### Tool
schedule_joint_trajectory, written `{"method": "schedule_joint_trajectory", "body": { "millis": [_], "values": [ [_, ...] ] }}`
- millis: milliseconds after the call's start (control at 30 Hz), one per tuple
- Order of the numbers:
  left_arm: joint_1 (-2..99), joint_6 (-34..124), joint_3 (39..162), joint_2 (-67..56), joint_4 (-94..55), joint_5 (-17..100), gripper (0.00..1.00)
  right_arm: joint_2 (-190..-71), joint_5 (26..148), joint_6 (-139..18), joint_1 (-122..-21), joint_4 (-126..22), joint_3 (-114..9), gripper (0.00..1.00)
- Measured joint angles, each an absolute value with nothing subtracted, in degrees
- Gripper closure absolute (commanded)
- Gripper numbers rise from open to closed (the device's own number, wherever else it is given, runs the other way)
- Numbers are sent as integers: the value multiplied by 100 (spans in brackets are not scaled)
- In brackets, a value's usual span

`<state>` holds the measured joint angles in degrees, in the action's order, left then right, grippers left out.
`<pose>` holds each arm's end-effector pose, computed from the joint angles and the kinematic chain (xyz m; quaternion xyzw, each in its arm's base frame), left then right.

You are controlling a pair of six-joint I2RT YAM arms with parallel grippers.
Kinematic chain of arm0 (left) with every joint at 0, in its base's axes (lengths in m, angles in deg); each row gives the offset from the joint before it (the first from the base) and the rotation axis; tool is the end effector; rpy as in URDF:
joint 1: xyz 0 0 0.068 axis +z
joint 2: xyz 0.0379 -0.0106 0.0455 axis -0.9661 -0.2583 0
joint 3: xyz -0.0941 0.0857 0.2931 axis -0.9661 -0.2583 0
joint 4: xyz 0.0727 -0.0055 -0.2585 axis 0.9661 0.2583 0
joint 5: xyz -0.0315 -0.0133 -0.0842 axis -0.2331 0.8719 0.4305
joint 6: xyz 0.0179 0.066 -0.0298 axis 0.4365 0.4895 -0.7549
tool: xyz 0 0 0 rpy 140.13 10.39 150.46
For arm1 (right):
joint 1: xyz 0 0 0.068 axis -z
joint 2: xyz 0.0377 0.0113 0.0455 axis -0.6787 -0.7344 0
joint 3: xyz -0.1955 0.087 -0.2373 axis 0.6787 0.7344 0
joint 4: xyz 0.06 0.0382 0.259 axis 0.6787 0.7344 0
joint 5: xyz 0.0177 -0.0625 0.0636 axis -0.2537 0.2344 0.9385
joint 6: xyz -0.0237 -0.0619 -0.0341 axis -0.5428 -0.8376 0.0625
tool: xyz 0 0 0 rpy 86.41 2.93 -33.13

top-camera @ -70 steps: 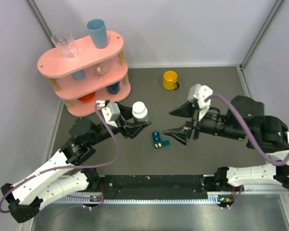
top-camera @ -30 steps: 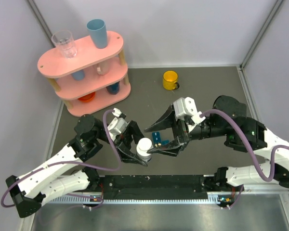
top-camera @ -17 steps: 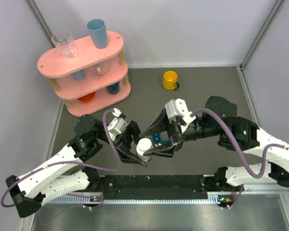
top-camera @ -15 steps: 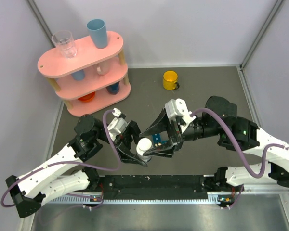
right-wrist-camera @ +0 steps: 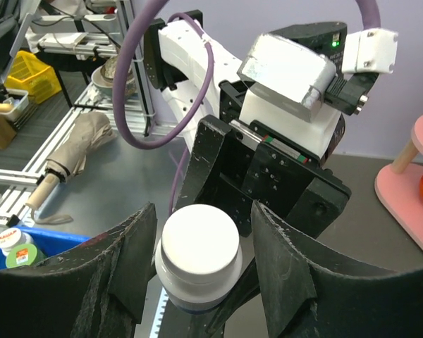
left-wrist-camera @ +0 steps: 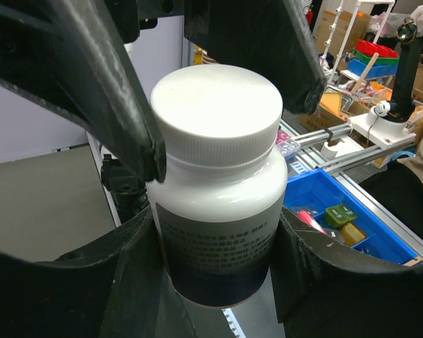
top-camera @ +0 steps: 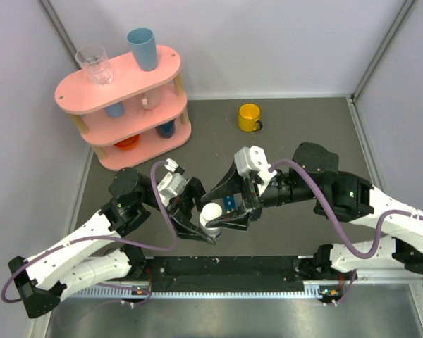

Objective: Sort the pills into containers
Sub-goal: Screw the lid of the pill bottle onto the pill bottle.

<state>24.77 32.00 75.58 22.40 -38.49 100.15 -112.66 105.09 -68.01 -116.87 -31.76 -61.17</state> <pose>0.0542 -0.1552 0.4386 0.5467 0.3620 -0.6671 0.3537 0.0352 0.2224 0.5401 -0.5424 0.4495 0.5381 0.4628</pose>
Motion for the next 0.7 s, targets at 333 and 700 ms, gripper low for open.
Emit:
{"method": "schedule_joint_trajectory", "body": {
  "millis": [333,700],
  "values": [
    [2473,3202,7558,2240,-3851,10015,100,-11297,10511,-6794,-11687,-3176,-6084,57],
    [2473,3292,7558,2260,-3825,9996,100,-11288,10522,-6731,-11687,-3239,-6047,93]
  ]
}}
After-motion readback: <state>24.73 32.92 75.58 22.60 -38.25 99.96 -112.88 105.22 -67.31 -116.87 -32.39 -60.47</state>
